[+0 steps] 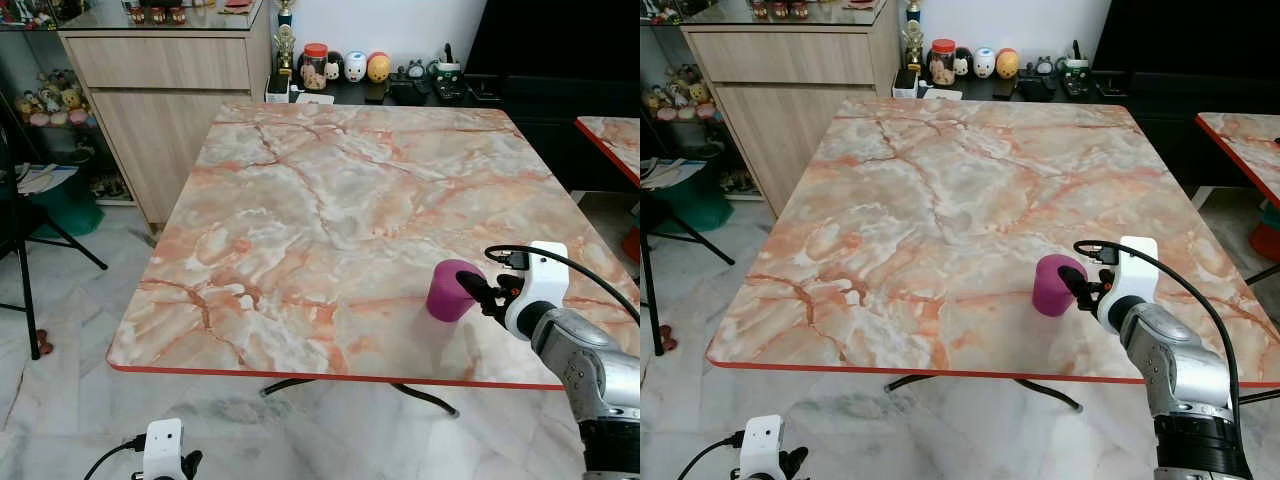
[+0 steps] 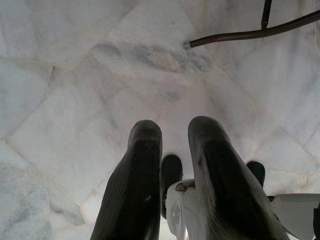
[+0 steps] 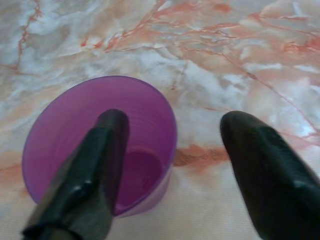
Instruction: Setting the table
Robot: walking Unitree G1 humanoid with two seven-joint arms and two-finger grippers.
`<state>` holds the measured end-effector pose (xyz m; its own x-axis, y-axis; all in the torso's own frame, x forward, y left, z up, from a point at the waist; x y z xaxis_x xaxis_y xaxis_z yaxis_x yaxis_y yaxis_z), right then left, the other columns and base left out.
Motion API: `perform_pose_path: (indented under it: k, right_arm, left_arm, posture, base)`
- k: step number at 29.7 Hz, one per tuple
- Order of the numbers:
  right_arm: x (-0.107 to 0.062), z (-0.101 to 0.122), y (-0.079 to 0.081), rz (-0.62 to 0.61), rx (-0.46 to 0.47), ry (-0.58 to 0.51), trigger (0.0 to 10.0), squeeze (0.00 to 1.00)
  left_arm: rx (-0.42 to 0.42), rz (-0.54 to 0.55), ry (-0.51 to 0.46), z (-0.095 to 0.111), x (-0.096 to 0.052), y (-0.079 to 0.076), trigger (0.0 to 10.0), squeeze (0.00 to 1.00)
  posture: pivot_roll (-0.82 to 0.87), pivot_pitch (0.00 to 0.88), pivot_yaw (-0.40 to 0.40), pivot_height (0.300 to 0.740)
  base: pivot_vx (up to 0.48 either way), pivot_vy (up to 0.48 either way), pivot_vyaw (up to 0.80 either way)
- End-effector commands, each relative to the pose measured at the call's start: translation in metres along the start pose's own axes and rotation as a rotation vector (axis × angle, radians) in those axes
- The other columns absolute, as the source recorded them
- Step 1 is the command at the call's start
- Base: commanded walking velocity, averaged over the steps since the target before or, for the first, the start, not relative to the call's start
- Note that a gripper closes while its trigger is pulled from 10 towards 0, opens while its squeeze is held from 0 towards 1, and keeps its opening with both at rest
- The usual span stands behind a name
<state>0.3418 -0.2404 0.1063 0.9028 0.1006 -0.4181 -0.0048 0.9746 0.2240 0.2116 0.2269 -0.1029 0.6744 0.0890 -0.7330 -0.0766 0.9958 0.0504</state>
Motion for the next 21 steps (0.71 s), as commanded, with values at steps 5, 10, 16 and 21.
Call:
perform_pose_path:
  k: [5,10,16,21]
  right_arm:
    - [0.003,-0.0029,0.005,0.006,-0.006,0.009,0.0,0.0]
    - [0.0037,-0.0054,0.0066,0.009,-0.01,0.015,0.0,0.0]
    - [0.0039,-0.0043,0.0085,0.008,-0.019,0.011,0.0,0.0]
    - [0.0044,-0.0045,0.0107,0.012,-0.021,0.009,0.0,0.0]
  left_arm:
    - [0.008,-0.008,0.023,-0.0061,-0.0011,-0.0014,10.0,0.0]
    - [0.009,-0.009,0.027,-0.0071,-0.0012,-0.0015,10.0,0.0]
    - [0.012,-0.016,0.032,-0.0078,-0.0013,-0.0019,10.0,0.0]
    - [0.013,-0.019,0.033,-0.008,-0.0013,-0.0025,10.0,0.0]
  posture:
    - [0.03,0.0,-0.033,0.74]
    - [0.03,0.0,-0.033,0.74]
    - [0.03,0.0,-0.03,0.74]
    - [0.03,0.0,-0.029,0.74]
  base:
    - [0.0,0.0,0.0]
    - [0.0,0.0,0.0]
    - [0.0,0.0,0.0]
    - [0.0,0.0,0.0]
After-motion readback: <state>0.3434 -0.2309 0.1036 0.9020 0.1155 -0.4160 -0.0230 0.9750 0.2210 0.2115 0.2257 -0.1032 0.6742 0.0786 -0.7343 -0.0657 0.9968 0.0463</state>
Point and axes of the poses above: a point about 5 cm out from each wrist's last joint towards the gripper, its own x axis pointing out of the wrist towards the gripper, its own z axis along the axis of the wrist's last joint, y = z × x, the point moved 4 cm from there along x, pointing out of the wrist towards the gripper, and after that the axes turned 5 degrees about x, right-handed, at the moved point
